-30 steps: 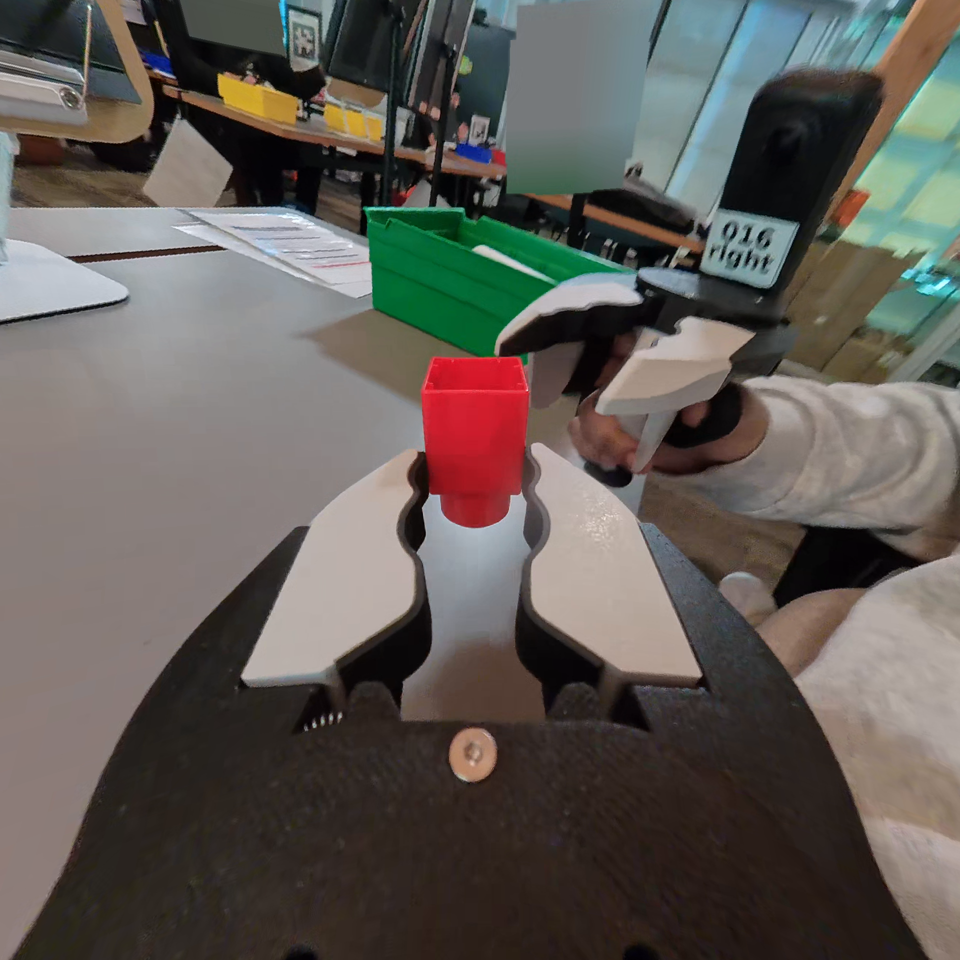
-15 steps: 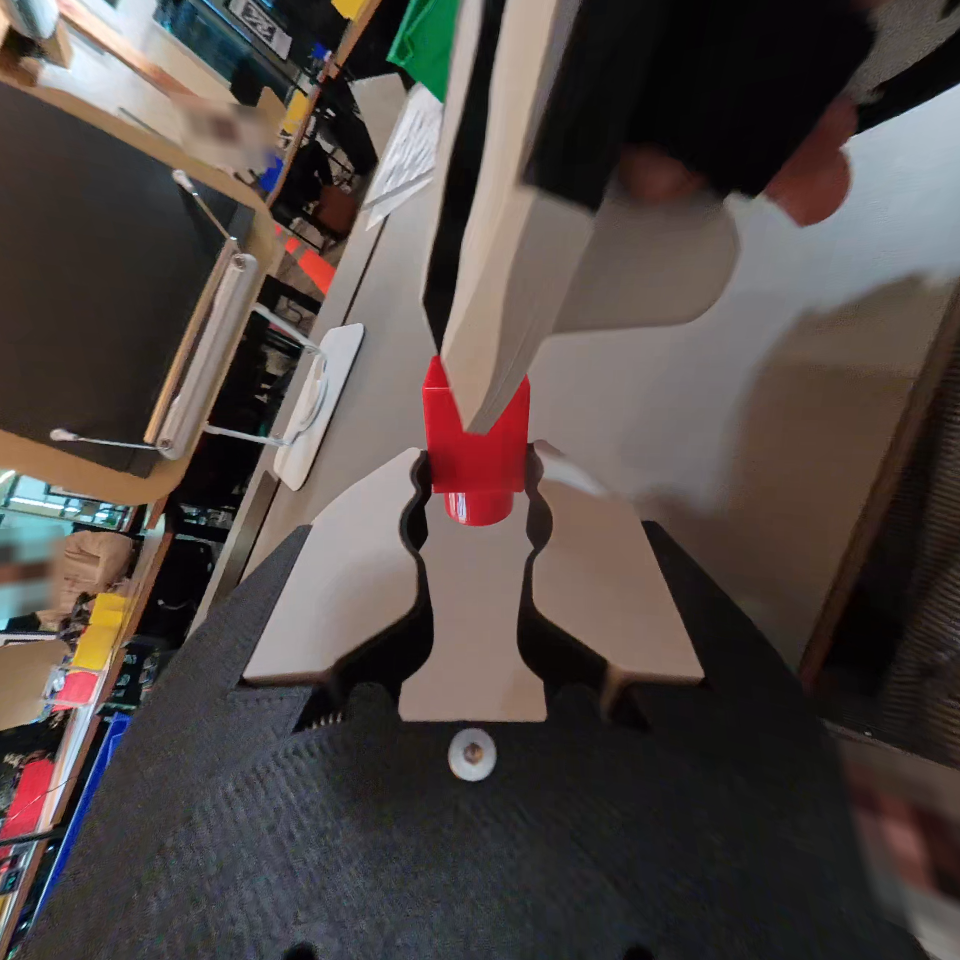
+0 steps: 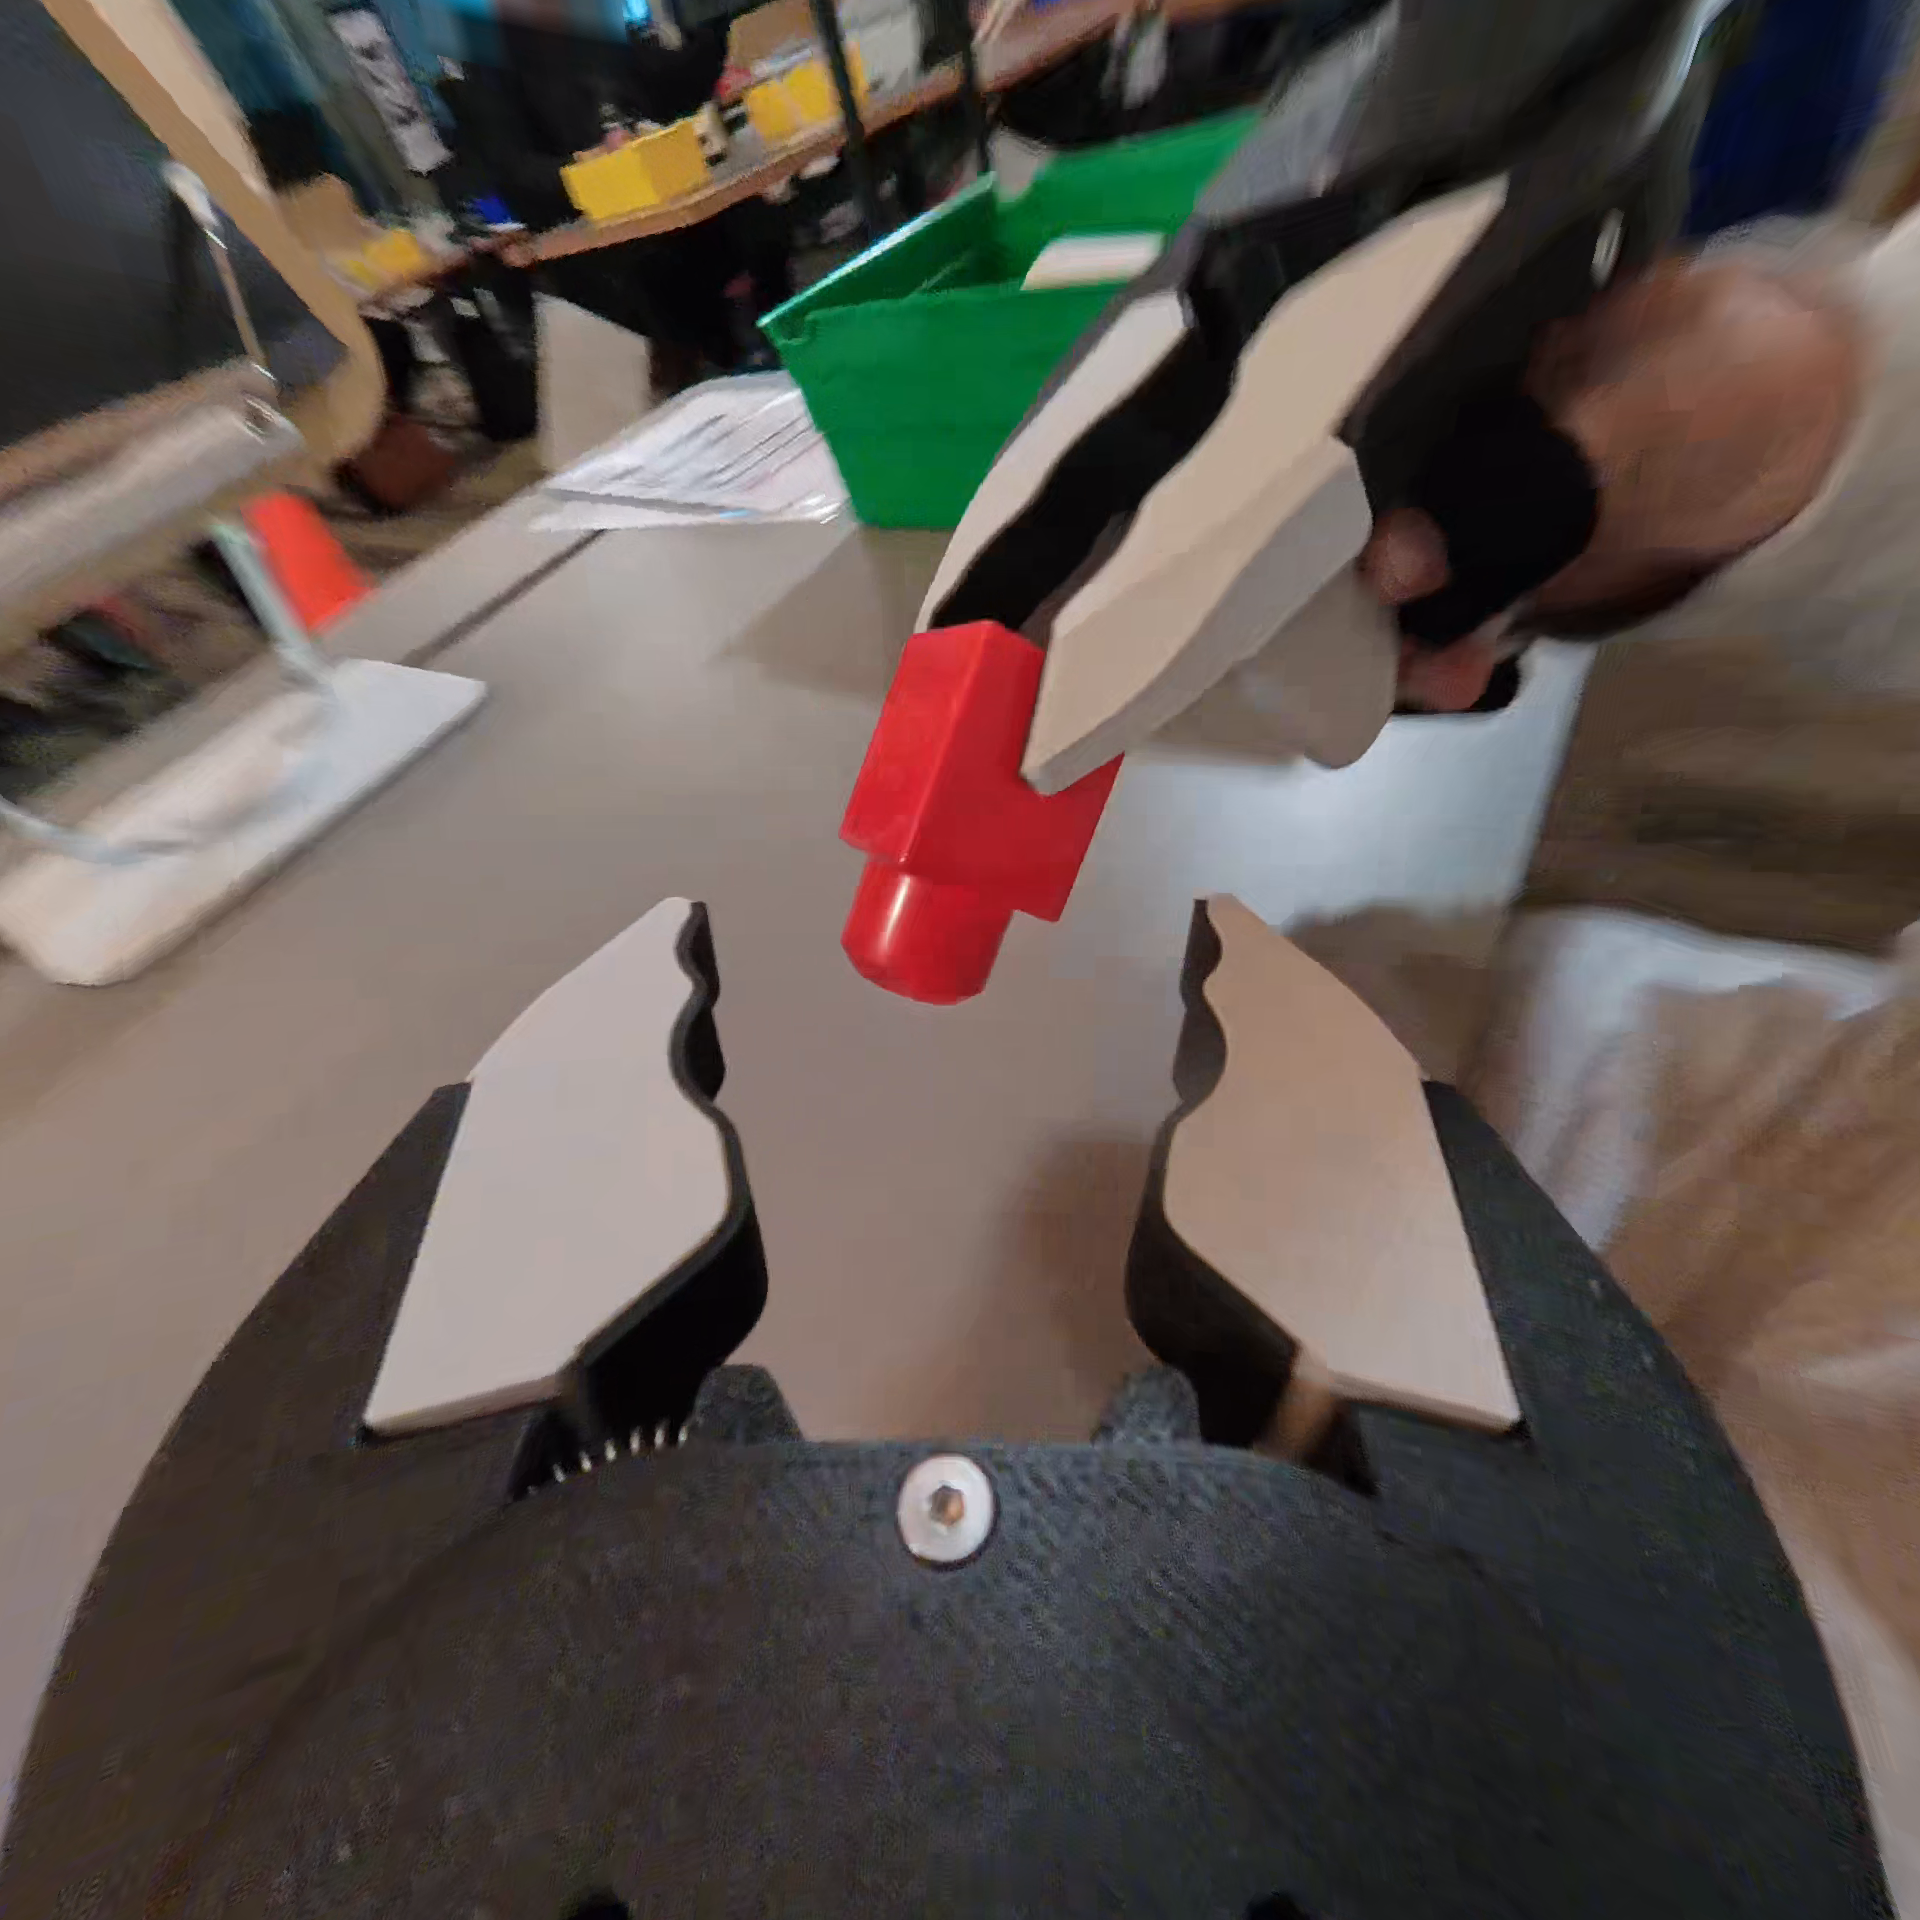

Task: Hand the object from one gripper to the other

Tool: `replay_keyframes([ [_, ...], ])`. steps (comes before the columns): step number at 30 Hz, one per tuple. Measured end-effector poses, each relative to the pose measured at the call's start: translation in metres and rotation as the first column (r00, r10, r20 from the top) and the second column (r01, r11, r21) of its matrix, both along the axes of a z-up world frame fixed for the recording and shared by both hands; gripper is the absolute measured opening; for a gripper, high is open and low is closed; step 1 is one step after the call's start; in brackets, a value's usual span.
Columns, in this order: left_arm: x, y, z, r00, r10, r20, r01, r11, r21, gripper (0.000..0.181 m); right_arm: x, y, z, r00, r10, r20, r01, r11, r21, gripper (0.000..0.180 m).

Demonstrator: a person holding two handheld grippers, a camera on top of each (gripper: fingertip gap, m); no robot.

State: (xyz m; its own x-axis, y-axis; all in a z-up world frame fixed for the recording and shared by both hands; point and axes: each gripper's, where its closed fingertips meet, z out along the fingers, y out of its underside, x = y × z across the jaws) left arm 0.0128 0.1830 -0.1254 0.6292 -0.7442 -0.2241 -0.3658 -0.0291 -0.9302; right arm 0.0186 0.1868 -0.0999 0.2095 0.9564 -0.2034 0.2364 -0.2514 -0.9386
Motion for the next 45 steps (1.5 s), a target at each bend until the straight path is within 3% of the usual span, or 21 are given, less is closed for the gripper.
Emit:
replay_keyframes([
  [2,0.004,-0.007,0.009,0.972,-0.087,0.22,0.117,0.985,-0.127,0.087,0.003,0.0,0.007,0.998,0.029,-0.064,-0.032,0.999,-0.035,0.036],
  [5,0.004,-0.015,0.026,0.854,-0.144,0.5,0.302,0.92,-0.249,0.075,0.005,-0.004,0.019,0.979,0.083,-0.185,-0.104,0.989,-0.106,0.036],
  [8,0.005,-0.021,0.035,0.752,-0.158,0.64,0.421,0.862,-0.282,0.066,0.005,-0.011,0.03,0.949,0.127,-0.288,-0.176,0.972,-0.152,0.035],
  [13,0.012,-0.031,0.039,0.706,-0.196,0.68,0.495,0.824,-0.276,0.058,0.0,-0.021,0.03,0.939,0.172,-0.296,-0.212,0.971,-0.107,0.036],
  [19,0.012,-0.034,0.045,0.672,-0.201,0.713,0.523,0.811,-0.263,0.034,-0.006,-0.032,0.03,0.936,0.209,-0.284,-0.232,0.971,-0.049,0.036],
  [23,0.009,-0.032,0.045,0.711,-0.211,0.671,0.486,0.837,-0.251,0.034,-0.006,-0.03,0.028,0.935,0.205,-0.288,-0.22,0.975,-0.02,0.036],
  [26,0.006,-0.029,0.047,0.733,-0.206,0.649,0.451,0.861,-0.235,0.035,-0.005,-0.019,0.029,0.942,0.145,-0.304,-0.154,0.988,-0.005,0.059],
  [30,0.001,-0.025,0.045,0.707,-0.167,0.688,0.466,0.841,-0.275,0.035,0.002,-0.009,0.041,0.93,0.115,-0.35,-0.073,0.989,0.129,0.074],
  [32,0.001,-0.028,0.045,0.657,-0.15,0.739,0.538,0.78,-0.32,0.035,0.004,-0.016,0.046,0.925,0.171,-0.341,-0.086,0.964,0.251,0.076],
  [37,0.007,-0.041,0.033,0.549,-0.055,0.834,0.746,0.483,-0.458,0.035,-0.001,-0.043,0.026,0.939,0.323,-0.115,-0.226,0.834,0.504,0.077],
  [40,0.007,-0.043,0.03,0.535,-0.012,0.844,0.771,0.415,-0.483,0.035,-0.003,-0.043,0.011,0.953,0.303,0.005,-0.249,0.773,0.583,0.068],
  [43,0.011,-0.047,0.022,0.583,-0.034,0.812,0.755,0.391,-0.526,0.036,-0.005,-0.044,0.006,0.955,0.293,0.046,-0.257,0.742,0.619,0.053],
  [45,0.013,-0.051,0.022,0.576,-0.046,0.816,0.767,0.376,-0.52,0.036,-0.006,-0.045,0.002,0.954,0.293,0.069,-0.269,0.73,0.629,0.049],
])
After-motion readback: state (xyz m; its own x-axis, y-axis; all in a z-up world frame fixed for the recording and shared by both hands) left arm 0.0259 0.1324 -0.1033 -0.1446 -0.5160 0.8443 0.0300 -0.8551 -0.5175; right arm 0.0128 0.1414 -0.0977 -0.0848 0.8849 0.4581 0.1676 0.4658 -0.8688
